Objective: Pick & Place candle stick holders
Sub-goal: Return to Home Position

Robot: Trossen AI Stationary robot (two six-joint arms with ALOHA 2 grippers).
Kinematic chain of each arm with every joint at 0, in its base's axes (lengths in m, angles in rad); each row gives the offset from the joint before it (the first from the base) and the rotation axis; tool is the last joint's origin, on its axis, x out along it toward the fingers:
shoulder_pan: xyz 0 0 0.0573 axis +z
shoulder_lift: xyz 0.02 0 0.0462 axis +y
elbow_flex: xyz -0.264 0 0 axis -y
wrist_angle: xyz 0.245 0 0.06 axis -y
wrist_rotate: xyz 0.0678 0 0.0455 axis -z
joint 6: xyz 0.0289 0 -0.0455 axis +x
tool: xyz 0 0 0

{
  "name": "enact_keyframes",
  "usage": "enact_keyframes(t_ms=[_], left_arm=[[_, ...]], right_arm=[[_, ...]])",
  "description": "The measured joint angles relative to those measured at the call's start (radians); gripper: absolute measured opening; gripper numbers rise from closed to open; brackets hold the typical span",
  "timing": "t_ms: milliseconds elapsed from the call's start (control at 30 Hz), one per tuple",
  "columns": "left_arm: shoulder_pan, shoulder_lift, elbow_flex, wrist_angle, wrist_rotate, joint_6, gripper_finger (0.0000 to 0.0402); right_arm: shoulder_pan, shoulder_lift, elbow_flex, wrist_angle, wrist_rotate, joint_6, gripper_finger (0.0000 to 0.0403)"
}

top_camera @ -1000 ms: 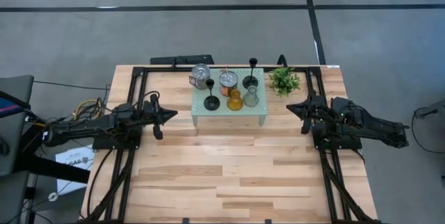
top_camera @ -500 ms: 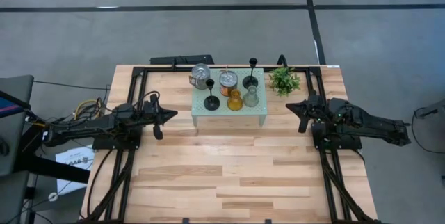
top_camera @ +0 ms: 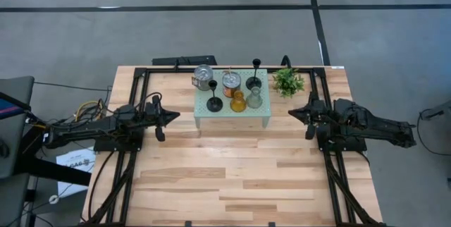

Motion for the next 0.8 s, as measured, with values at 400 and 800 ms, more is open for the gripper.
enact_keyframes(t_ms=[400, 800], left_arm=[[0.000, 0.000, 0.000, 0.000, 0.000, 0.017, 0.0005], [0.000, 0.032, 0.001, -0.078, 0.000, 0.036, 0.0005]], right_arm=[[-0.001, -0.020, -0.226, 0.350, -0.061, -0.026, 0.0000], [0.000, -0.011, -0.228, 0.350, -0.129, -0.078, 0.0000]])
